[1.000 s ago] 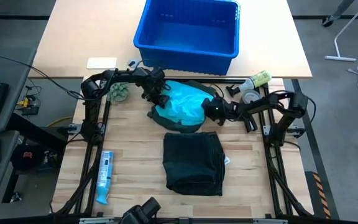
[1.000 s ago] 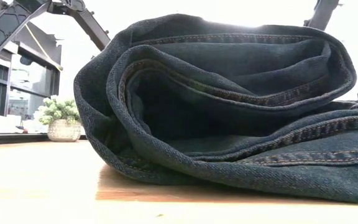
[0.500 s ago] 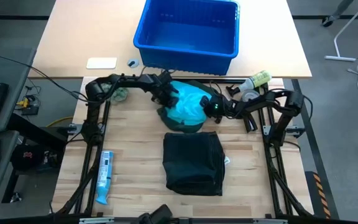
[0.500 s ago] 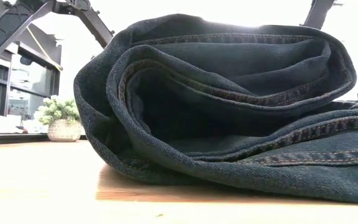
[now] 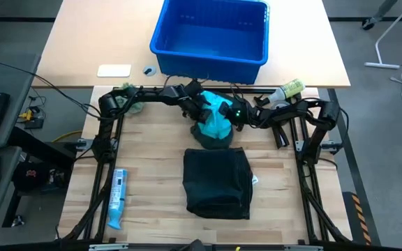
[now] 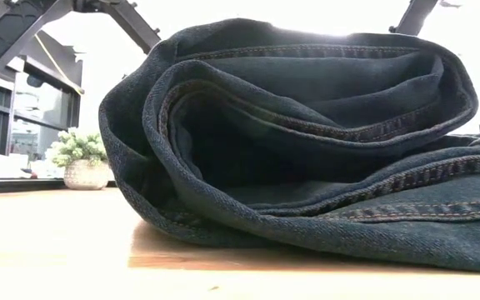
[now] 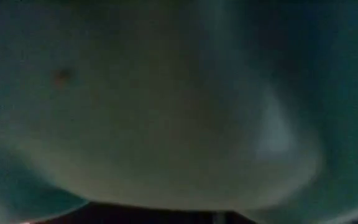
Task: Fold laundry
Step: Stack the stacked clothes on top of the black pants
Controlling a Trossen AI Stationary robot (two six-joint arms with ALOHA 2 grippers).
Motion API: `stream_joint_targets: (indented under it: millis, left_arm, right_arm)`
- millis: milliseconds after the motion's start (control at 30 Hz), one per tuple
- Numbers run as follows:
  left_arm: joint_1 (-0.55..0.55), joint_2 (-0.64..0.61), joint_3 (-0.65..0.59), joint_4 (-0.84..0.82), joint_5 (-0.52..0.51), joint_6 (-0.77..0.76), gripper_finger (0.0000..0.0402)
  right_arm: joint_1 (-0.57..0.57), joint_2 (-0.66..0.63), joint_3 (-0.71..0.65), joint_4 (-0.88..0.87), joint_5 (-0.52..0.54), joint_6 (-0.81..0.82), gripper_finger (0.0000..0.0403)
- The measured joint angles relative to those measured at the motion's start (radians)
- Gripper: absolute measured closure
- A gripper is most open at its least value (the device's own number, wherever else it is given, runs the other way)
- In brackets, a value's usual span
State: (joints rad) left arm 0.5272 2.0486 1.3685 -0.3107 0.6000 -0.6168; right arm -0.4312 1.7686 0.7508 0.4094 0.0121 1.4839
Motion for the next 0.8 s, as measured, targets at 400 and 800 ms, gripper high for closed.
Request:
stream_joint_targets:
  millis: [400,800]
  left_arm:
    - [0.001,-0.117,0.013,0.014,0.08,-0.046,0.0401]
    - [-0.073,-0.298,0.017,0.024,0.016,-0.13,0.0401]
  right_arm:
    - [-0.03,-0.056,0.058,0.067,-0.088,-0.047,0.0403]
    - [-0.014,-0.193,0.233,-0.146,-0.186,-0.198,0.0403]
